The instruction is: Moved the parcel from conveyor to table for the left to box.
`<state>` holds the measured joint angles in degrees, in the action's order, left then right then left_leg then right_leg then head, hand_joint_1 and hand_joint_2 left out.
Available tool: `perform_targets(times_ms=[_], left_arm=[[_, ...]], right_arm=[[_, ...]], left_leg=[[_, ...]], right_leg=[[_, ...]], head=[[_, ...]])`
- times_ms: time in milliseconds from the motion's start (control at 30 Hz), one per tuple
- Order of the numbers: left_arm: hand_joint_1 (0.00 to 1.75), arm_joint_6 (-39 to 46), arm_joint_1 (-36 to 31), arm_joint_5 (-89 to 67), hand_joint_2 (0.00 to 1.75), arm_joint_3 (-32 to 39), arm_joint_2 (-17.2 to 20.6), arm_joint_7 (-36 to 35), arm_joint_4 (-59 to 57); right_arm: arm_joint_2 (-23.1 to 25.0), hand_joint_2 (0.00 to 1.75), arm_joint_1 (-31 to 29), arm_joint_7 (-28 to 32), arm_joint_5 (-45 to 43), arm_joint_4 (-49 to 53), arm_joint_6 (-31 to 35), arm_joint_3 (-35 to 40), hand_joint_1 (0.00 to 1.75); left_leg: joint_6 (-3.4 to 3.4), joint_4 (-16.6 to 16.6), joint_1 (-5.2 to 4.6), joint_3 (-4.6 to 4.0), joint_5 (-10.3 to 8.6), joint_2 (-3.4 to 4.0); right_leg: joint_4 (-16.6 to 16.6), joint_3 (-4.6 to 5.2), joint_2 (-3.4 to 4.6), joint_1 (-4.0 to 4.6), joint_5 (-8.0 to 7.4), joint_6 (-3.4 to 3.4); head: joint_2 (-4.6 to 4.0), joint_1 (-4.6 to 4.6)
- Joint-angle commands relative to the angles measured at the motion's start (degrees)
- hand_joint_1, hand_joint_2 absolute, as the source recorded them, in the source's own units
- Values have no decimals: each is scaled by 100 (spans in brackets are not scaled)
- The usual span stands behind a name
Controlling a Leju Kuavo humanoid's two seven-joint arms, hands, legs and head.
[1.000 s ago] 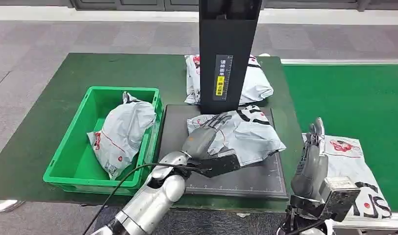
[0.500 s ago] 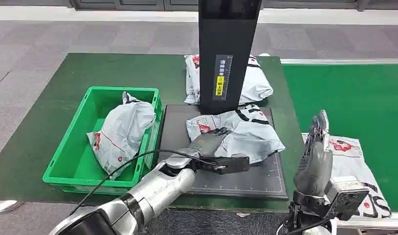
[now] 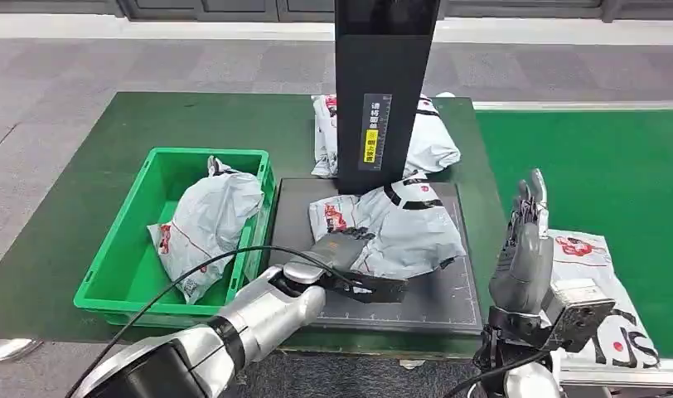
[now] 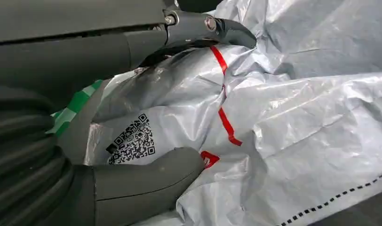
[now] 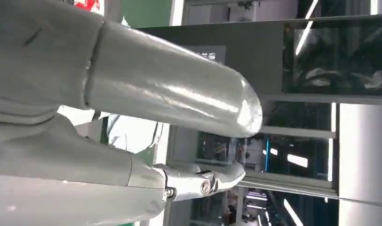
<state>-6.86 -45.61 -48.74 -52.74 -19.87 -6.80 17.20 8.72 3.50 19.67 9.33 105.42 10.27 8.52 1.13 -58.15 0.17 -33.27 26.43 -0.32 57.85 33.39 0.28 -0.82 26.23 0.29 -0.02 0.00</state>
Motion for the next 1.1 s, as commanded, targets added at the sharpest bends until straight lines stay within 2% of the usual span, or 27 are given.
perform_targets(times_ms=[33, 300, 600, 667, 733, 900, 933, 967, 1067, 1100], left_arm=[[175, 120, -14, -64, 175, -152, 365, 4, -391], [175, 342, -23, -80, 175, 14, 381, 18, -352], [175, 1927, -60, -19, 175, 694, 478, 240, -75], [175, 2463, -71, -33, 175, 923, 491, 355, 15], [175, 3392, -48, 40, 175, 1378, 517, 693, 229], [175, 3420, -56, 36, 175, 1468, 543, 713, 323], [175, 4132, 58, 190, 175, 1891, 537, 1120, 553], [175, 4405, 115, 370, 175, 2198, 542, 1394, 707], [175, 4686, 545, 705, 175, 3464, 673, 2394, 1753], [175, 4686, 581, 730, 175, 3583, 683, 2473, 1864]], right_arm=[[-25, 0, -282, 61, -80, -714, -35, 53, 0], [-17, 0, -316, 65, -84, -750, -37, 56, 0], [-7, 0, -503, 33, -109, -953, -18, 6, 0], [28, 0, -490, 20, -105, -946, 16, -40, 0], [106, 0, -448, -63, -48, -906, 104, -145, 0], [113, 0, -437, -76, -34, -889, 105, -158, 0], [147, 0, -408, -102, 22, -868, 144, -202, 0], [152, 0, -376, -110, 91, -851, 176, -220, 0], [189, 0, -242, -113, 238, -836, 299, -356, 0], [190, 0, -231, -115, 246, -839, 309, -374, 0]], left_leg=[[1, 28, 6, 16, -13, 40], [0, 56, 9, 33, -29, 39], [2, 12, 3, 37, -5, 27], [3, 24, 6, 30, -16, 26], [4, 13, 4, 26, -12, 22], [4, 11, 7, 17, -12, 11], [4, 18, 5, 19, -14, 15], [5, 7, 2, 19, -8, 5], [5, 15, 4, 16, -12, 7], [5, 15, 4, 9, -13, 9]], right_leg=[[-30, -10, 34, 7, -26, -6], [-61, -16, 28, 12, -44, -9], [-11, -19, 24, 4, -13, -4], [-26, -14, 21, 8, -25, -5], [-13, -9, 17, 5, -15, -4], [-13, -5, 10, 8, -12, -5], [-20, -6, 13, 7, -15, -6], [-4, -7, 7, 3, -5, -4], [-14, -3, 7, 5, -11, -7], [-15, 4, 8, 6, -12, -8]], head=[[2, 0], [0, 0], [2, 0], [2, 0], [2, 2], [2, 2], [2, 0], [0, 0], [2, 0], [2, 0]])
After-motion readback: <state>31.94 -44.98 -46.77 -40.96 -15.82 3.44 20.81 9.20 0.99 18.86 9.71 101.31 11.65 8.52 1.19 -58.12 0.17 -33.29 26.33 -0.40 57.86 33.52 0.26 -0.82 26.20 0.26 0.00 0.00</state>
